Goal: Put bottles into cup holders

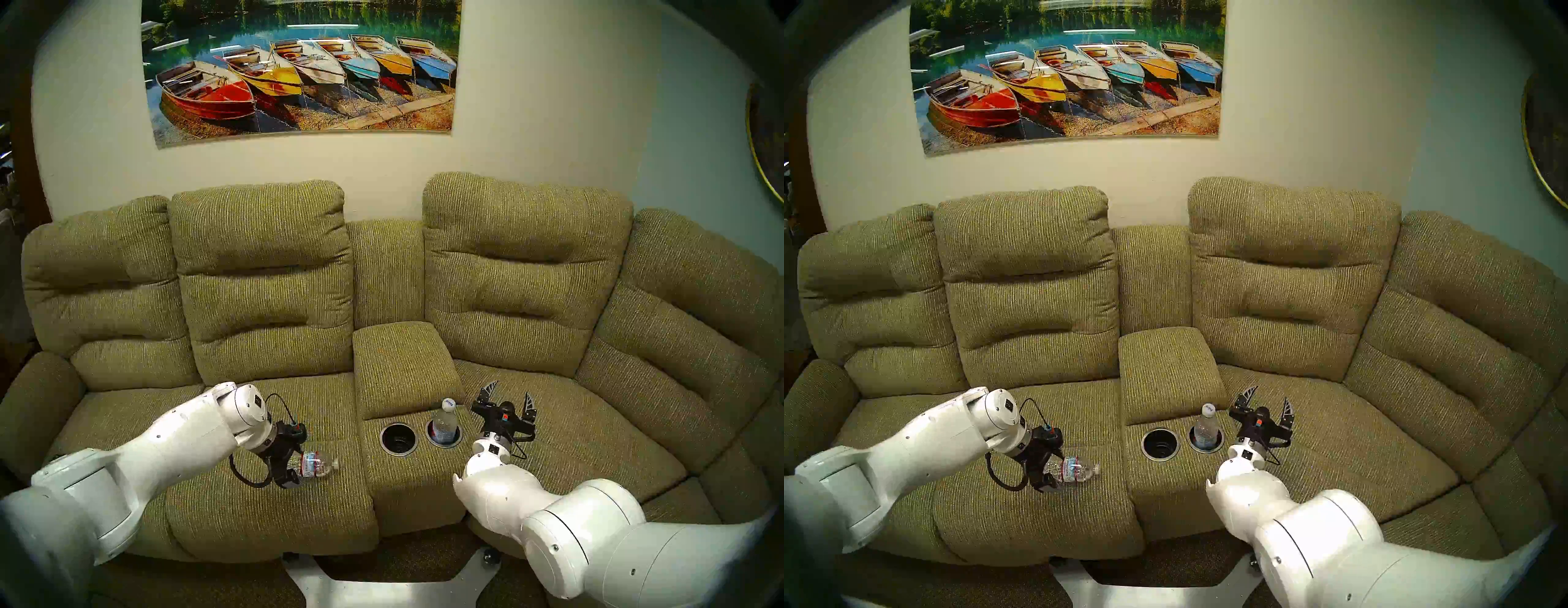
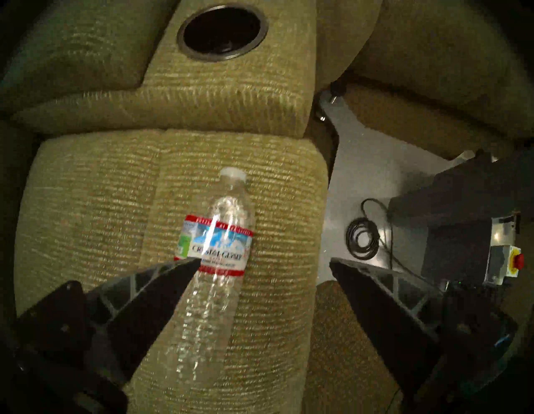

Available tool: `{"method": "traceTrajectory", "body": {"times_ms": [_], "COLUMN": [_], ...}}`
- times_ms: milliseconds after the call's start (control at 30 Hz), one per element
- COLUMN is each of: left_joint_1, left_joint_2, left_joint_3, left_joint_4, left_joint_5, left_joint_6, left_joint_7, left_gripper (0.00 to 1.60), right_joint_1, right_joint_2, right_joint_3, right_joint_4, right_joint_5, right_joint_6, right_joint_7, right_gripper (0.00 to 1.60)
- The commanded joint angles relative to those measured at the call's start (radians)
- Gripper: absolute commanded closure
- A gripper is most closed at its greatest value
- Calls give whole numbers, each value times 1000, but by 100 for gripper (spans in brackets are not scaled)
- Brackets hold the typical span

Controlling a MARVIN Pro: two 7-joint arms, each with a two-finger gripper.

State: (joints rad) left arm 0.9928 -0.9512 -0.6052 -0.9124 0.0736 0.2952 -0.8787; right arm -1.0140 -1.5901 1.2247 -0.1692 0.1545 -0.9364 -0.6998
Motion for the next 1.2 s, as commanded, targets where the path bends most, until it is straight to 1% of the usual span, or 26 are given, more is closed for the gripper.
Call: {"method": "traceTrajectory", "body": {"times_ms": [0, 33, 67, 100, 133, 167, 200, 233, 300, 333, 367, 467, 500, 533, 633, 667, 700, 733, 867, 900, 1000, 1167], "left_joint_1": [13, 18, 30, 37, 42, 42, 46, 46, 46, 46, 44, 36, 39, 33, 32, 32, 32, 32, 35, 36, 36, 16], "left_joint_2": [-21, -26, -34, -41, -58, -58, -79, -89, -97, -106, -121, -132, -136, -131, -115, -106, -106, -91, -59, -48, -43, -74], "left_joint_3": [15, 19, 23, 24, 28, 28, 23, 24, 19, 20, 18, 17, 14, 18, 17, 14, 14, 14, 9, 9, 11, 13], "left_joint_4": [11, 15, 28, 42, 78, 78, 117, 136, 152, 167, 193, 209, 209, 194, 161, 145, 145, 121, 83, 81, 90, 161], "left_joint_5": [48, 56, 67, 80, 99, 99, 106, 112, 118, 122, 131, 145, 138, 148, 151, 145, 145, 152, 154, 159, 165, 172], "left_joint_6": [104, 131, 156, 145, 139, 139, 130, 126, 115, 110, 94, 83, 75, 62, 57, 55, 55, 60, 70, 75, 74, 35], "left_joint_7": [87, 106, 150, 177, 206, 206, 245, 269, 282, 309, 355, 370, 413, 422, 425, 414, 414, 419, 409, 411, 415, 419], "left_gripper": [0, 0, 0, 0, 0, 0, 0, 0, 0, 0, 0, 0, 0, 0, 0, 0, 0, 0, 0, 0, 0, 0], "right_joint_1": [4, 4, 4, 4, 5, 5, 5, 5, 5, 5, 5, 5, 5, 5, 6, 6, 6, 6, 6, 6, 6, 7], "right_joint_2": [-4, -4, -5, -5, -5, -5, -5, -5, -5, -5, -6, -6, -6, -6, -7, -7, -7, -7, -7, -7, -7, -8], "right_joint_3": [-8, -9, -11, -11, -12, -12, -13, -13, -14, -14, -15, -15, -16, -17, -18, -18, -18, -18, -19, -19, -19, -19], "right_joint_4": [-6, -5, -4, -3, -3, -3, -3, -2, -3, -2, -2, -2, -1, 1, 2, 2, 2, 2, 3, 3, 3, 5], "right_joint_5": [-12, -14, -18, -20, -23, -23, -26, -28, -29, -31, -34, -37, -39, -42, -46, -47, -47, -50, -54, -56, -58, -64], "right_joint_6": [-24, -24, -24, -24, -24, -24, -24, -24, -24, -24, -24, -24, -24, -24, -24, -24, -24, -24, -24, -24, -24, -24], "right_joint_7": [-13, -16, -21, -24, -28, -28, -32, -34, -36, -37, -41, -45, -47, -51, -56, -57, -57, -60, -65, -67, -70, -75], "right_gripper": [0, 0, 0, 0, 0, 0, 0, 0, 0, 0, 0, 0, 0, 0, 0, 0, 0, 0, 0, 0, 0, 0]}}
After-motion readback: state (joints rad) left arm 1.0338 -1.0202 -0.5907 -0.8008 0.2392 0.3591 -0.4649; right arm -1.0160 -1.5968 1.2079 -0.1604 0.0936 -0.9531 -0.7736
